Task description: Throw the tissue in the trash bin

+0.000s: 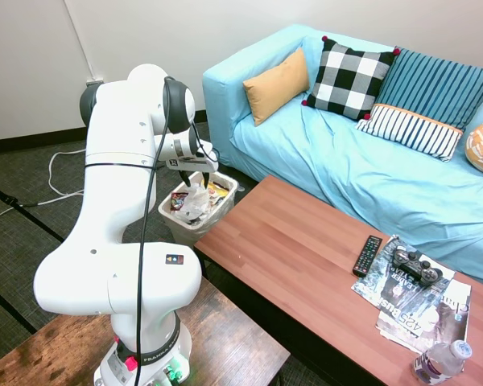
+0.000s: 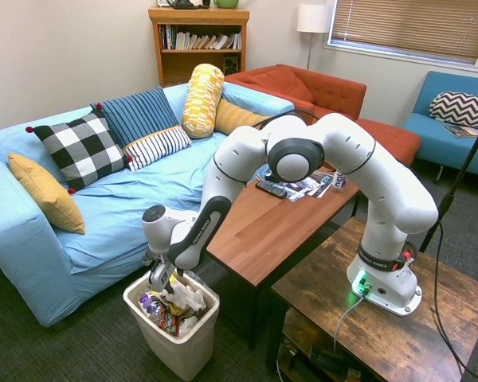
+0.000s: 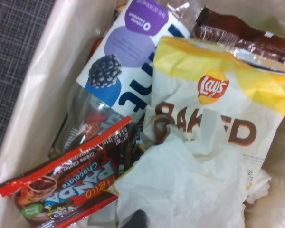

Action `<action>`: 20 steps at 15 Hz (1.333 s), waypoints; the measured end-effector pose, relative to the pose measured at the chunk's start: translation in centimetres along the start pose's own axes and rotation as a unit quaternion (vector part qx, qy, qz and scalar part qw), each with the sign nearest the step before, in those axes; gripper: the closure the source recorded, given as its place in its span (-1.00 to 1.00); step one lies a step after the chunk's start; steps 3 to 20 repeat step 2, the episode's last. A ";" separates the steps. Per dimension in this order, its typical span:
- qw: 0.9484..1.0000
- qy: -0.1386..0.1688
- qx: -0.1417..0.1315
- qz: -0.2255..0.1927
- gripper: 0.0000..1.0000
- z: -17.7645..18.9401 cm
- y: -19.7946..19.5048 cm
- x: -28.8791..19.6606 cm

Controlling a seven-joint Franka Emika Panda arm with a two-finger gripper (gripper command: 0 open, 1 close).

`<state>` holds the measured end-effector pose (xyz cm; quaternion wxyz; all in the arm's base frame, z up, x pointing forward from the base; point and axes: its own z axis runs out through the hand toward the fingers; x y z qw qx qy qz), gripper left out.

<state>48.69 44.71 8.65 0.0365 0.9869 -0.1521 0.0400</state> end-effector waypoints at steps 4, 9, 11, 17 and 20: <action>1.000 0.003 0.006 0.003 -1.00 -1.2 -0.3 -0.3; 1.000 0.003 0.006 0.003 -1.00 -1.2 -0.3 -0.3; 1.000 0.003 0.006 0.003 -1.00 -1.2 -0.3 -0.3; 1.000 0.003 0.006 0.003 -1.00 -1.2 -0.3 -0.3; 1.000 0.003 0.006 0.003 -1.00 -1.2 -0.3 -0.3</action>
